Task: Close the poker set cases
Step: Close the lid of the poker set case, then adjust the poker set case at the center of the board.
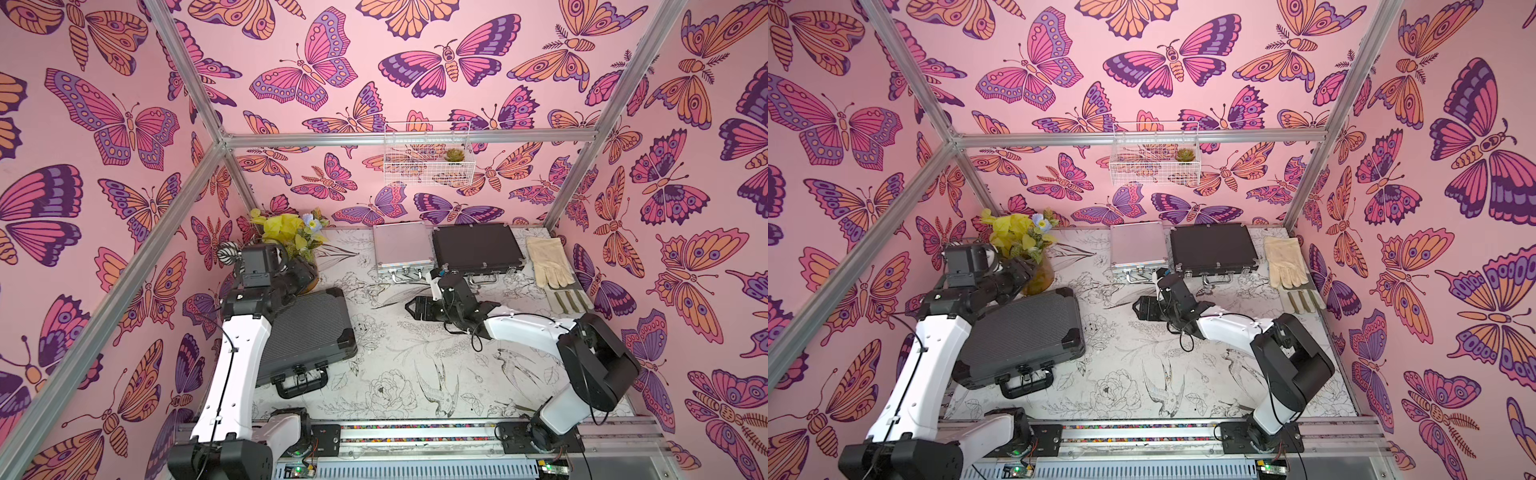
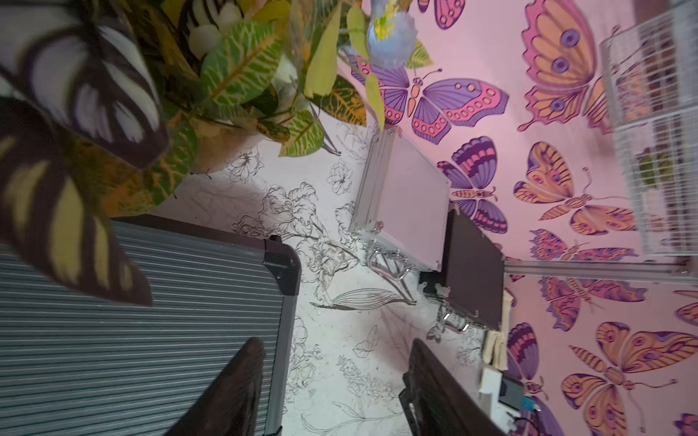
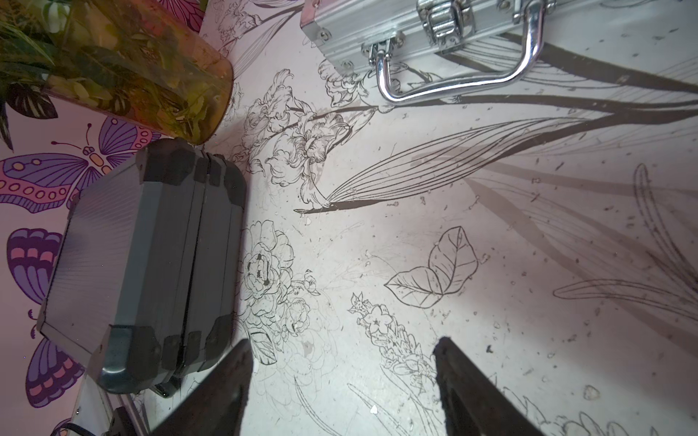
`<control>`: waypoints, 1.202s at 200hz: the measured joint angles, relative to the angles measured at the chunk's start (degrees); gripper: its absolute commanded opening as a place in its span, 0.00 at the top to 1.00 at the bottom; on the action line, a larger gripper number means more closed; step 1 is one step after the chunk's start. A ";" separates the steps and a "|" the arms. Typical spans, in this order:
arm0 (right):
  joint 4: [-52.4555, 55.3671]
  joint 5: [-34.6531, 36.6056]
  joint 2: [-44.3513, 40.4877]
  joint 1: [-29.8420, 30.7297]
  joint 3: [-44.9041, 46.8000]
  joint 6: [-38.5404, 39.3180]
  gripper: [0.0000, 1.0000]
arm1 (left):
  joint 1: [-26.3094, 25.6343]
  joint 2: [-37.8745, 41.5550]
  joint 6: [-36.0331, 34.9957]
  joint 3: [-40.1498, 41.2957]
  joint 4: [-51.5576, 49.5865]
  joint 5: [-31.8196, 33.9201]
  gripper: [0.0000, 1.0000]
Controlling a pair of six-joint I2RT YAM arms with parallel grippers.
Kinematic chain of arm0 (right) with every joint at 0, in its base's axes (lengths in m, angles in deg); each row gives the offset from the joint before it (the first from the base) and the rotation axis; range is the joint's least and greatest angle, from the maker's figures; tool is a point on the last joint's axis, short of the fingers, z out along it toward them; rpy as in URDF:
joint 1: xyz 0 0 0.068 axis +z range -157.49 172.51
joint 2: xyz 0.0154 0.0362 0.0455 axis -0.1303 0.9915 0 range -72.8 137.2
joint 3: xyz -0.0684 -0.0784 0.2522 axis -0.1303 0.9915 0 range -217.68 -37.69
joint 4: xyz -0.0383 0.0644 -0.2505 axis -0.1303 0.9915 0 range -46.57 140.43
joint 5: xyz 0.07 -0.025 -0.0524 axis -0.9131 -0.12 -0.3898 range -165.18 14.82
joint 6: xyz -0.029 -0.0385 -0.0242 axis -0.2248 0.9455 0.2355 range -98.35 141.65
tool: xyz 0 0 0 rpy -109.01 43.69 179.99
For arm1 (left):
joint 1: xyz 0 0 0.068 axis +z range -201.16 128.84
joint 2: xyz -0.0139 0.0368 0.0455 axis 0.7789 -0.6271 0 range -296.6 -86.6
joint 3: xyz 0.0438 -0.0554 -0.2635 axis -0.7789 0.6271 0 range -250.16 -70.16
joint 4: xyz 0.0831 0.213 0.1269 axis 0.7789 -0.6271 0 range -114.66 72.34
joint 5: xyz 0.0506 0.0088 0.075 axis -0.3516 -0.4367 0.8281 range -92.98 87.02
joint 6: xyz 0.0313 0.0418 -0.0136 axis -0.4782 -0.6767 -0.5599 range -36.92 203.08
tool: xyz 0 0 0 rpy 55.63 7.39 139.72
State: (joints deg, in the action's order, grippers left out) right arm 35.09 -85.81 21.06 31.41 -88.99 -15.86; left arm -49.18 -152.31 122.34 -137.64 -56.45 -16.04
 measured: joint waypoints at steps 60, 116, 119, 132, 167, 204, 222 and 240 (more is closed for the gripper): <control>-0.02 -1.97 1.44 0.07 -0.24 -0.13 0.26 | -8.92 -1.97 -4.50 6.38 -3.85 7.87 0.38; -0.33 -5.35 4.20 3.45 -3.48 0.11 0.29 | -9.51 -3.43 -4.07 11.32 -4.46 10.10 0.34; -0.50 -5.75 4.44 3.98 -3.78 0.13 0.30 | -9.51 -3.43 -4.00 11.78 -4.55 10.19 0.34; -1.31 -6.99 5.35 5.92 -4.92 0.26 0.34 | -9.38 -3.43 -3.69 12.87 -4.83 10.49 0.33; -4.28 -7.39 6.67 12.92 -5.33 0.68 0.39 | -6.82 -3.23 -3.56 13.35 -5.01 10.56 0.31; -6.99 -4.07 6.67 20.37 -2.84 1.64 0.42 | -4.92 -4.11 -4.79 11.39 -4.96 10.93 0.31; -8.15 -1.68 6.88 23.28 -2.32 2.10 0.43 | -4.92 -5.84 -5.25 9.66 -4.55 11.19 0.31; -9.75 0.92 7.82 26.99 -2.19 3.10 0.43 | -4.87 -8.46 -5.11 7.91 -4.04 11.61 0.30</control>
State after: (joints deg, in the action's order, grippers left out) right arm 25.34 -84.90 28.89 58.40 -91.18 -12.76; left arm -54.06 -160.77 117.23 -129.73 -60.49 -4.43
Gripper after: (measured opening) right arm 0.573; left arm 0.697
